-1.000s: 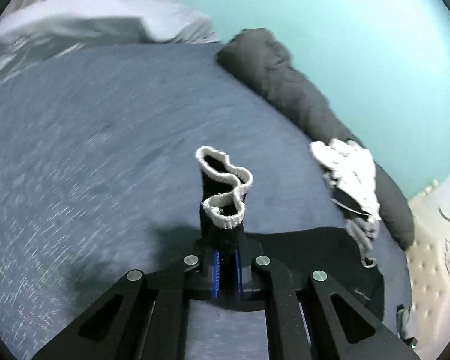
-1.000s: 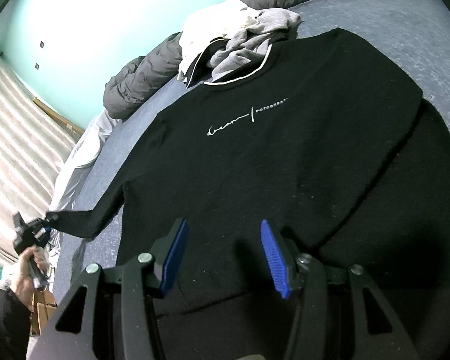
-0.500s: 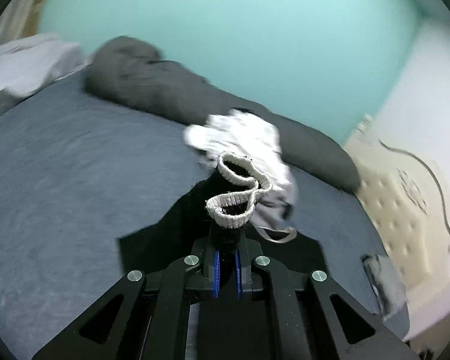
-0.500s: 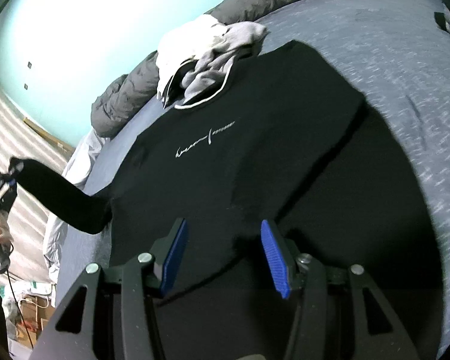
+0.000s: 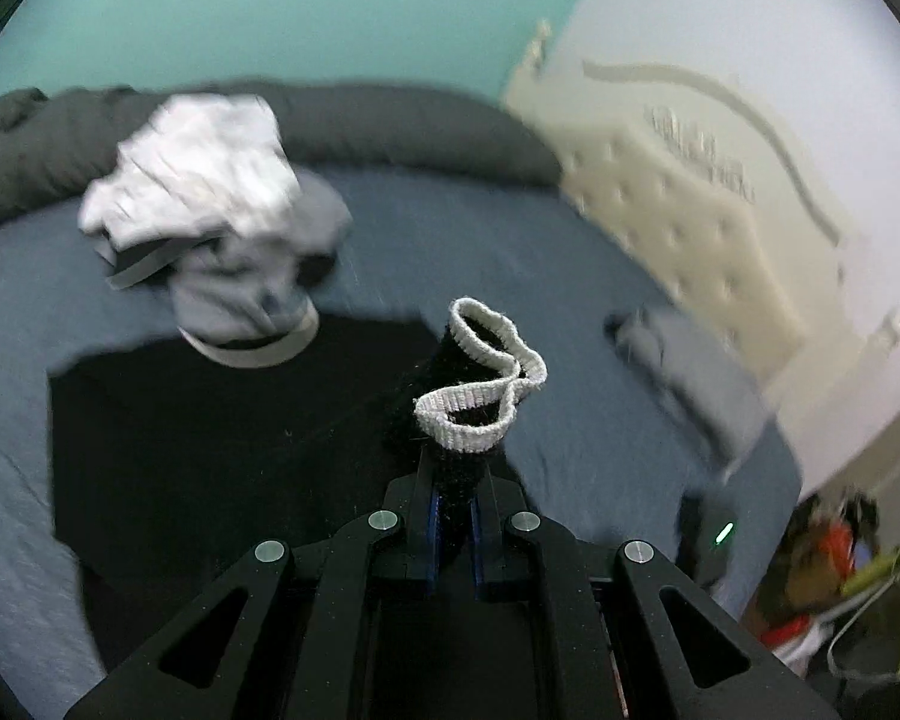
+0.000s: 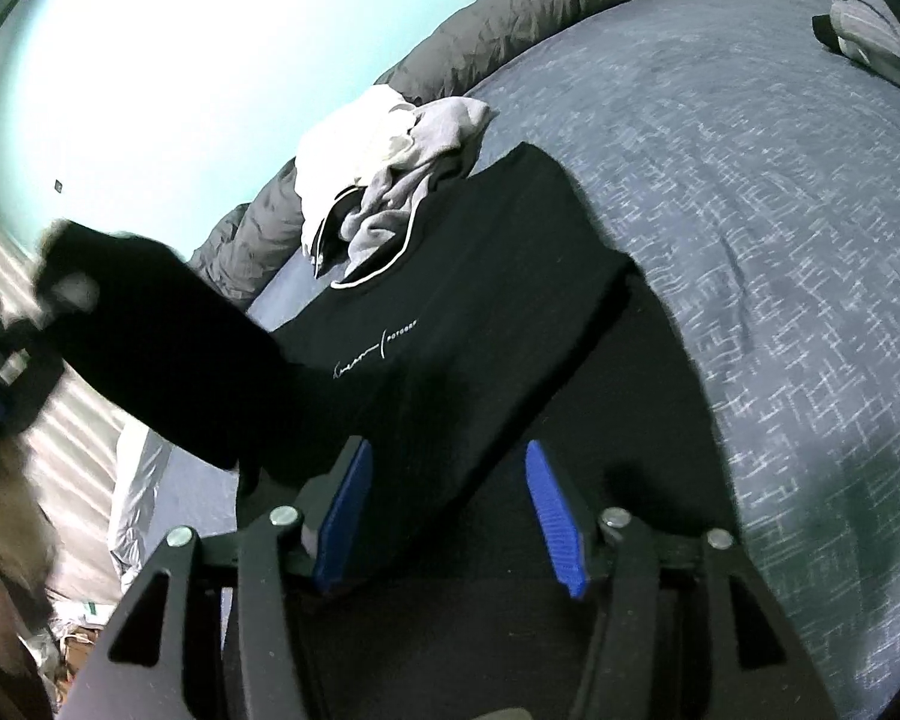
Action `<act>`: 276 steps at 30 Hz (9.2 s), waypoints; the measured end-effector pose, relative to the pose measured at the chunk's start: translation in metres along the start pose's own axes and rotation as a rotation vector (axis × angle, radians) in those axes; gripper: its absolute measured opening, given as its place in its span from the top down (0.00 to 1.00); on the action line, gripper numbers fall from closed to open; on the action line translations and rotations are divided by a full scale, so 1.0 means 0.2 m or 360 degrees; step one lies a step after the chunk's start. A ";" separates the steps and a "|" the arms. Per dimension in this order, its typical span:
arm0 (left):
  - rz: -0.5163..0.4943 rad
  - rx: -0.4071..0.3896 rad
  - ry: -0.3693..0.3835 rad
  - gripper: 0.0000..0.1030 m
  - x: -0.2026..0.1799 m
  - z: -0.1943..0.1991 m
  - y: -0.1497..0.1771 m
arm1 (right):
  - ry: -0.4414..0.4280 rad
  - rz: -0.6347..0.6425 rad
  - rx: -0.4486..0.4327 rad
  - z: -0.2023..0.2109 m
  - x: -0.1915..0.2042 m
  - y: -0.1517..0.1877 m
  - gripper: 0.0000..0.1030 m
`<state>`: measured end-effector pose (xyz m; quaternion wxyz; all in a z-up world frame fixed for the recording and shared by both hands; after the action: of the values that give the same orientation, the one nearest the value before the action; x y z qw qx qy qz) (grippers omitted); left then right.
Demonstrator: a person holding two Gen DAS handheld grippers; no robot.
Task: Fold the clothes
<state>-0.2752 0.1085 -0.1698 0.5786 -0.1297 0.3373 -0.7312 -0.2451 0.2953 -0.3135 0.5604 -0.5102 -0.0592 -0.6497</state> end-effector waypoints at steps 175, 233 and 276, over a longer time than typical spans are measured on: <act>0.0120 0.0224 -0.0445 0.81 1.38 -1.04 -0.34 | 0.0522 0.0928 0.0483 -1.39 0.02 -1.01 0.73; 0.0569 0.0622 -0.0196 0.33 0.97 0.60 1.45 | 0.0379 0.0238 0.0738 0.49 -0.16 0.40 0.42; 0.0762 0.0652 -0.0028 0.55 0.83 0.60 1.73 | 0.0334 0.0104 0.0967 0.53 -0.16 0.76 0.42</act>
<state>0.0065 -0.1239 -0.3370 0.7512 0.0663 0.1991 -0.6258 -0.0659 0.3308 -0.3625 0.7107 -0.2514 -0.1759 -0.6331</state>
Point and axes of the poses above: each gripper's, at about its wrist camera, not at the fingertips, and z roughly against the way its jaws point, x to its left, y to its underside, the point moved 4 cm from there along -z, roughly the way its jaws point, and after that the axes turned 10 degrees about -y, right-handed, at the moved point
